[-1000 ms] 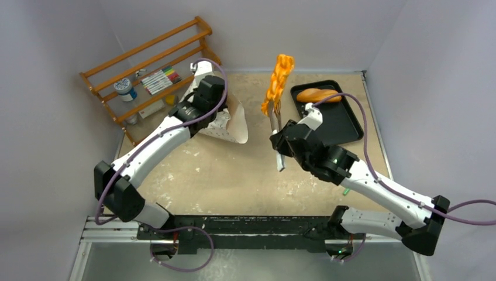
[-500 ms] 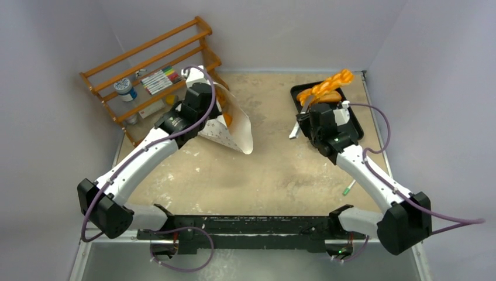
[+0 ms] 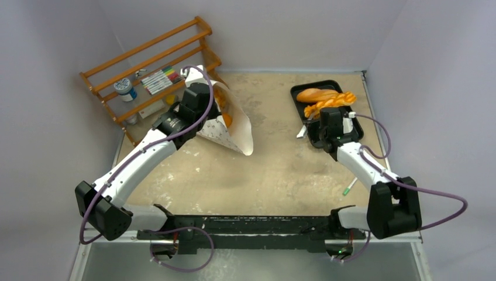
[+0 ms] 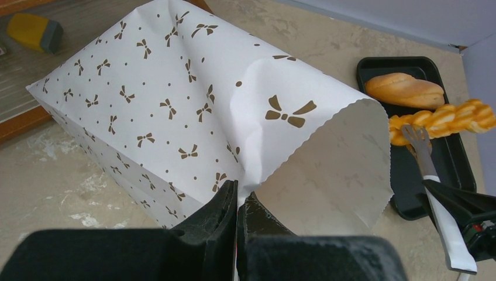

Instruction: Take the fake bread out of the paper bag

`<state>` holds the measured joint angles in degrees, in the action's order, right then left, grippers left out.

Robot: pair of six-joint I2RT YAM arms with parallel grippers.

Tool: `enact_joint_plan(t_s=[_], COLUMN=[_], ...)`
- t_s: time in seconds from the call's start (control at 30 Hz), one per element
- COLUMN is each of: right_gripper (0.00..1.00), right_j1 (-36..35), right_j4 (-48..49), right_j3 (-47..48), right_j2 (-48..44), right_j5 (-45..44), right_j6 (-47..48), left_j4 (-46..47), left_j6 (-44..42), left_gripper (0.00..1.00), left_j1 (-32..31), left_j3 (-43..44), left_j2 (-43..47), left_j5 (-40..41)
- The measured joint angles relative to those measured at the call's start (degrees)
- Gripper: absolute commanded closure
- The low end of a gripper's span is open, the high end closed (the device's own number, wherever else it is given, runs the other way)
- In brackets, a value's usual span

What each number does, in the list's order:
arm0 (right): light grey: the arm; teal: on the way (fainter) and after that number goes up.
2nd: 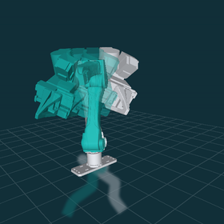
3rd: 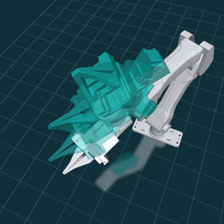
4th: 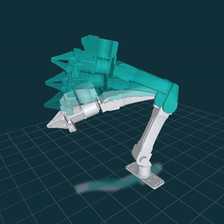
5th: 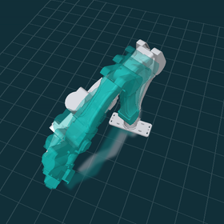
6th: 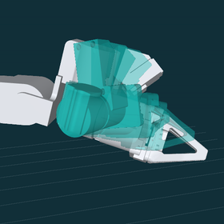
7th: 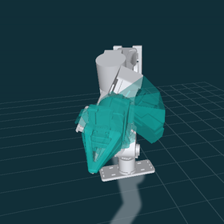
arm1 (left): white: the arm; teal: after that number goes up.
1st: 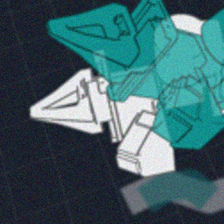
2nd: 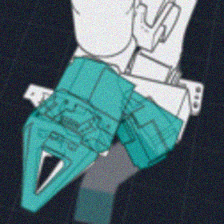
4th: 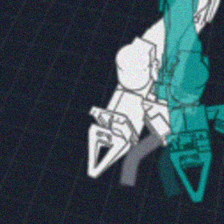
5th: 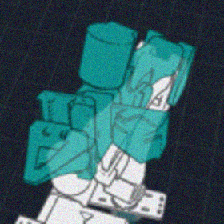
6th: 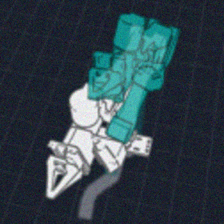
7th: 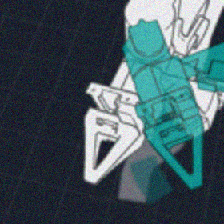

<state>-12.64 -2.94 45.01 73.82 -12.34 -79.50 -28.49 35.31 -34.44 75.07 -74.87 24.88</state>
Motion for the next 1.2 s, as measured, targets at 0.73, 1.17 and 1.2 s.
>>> enact_joint_plan(t_s=[0.73, 1.17, 1.2], right_gripper=[0.49, 0.44, 0.43], right_j1=[3.6, 3.7, 3.7], right_j4=[14.1, 14.5, 14.4], right_j3=[-3.0, -3.0, -3.0], right_j2=[7.2, 6.0, 5.7], right_j5=[10.6, 12.0, 12.0], right_j6=[-6.5, -5.5, -5.5], left_j4=[0.4, 0.6, 0.6], left_j6=[-1.5, -1.5, -1.5], left_gripper=[1.0, 1.0, 1.0], left_j1=[0.0, 0.0, 0.0], left_j3=[0.0, 0.0, 0.0], left_j2=[-1.4, -1.6, -1.6], left_j5=[-0.7, -1.0, -1.1])
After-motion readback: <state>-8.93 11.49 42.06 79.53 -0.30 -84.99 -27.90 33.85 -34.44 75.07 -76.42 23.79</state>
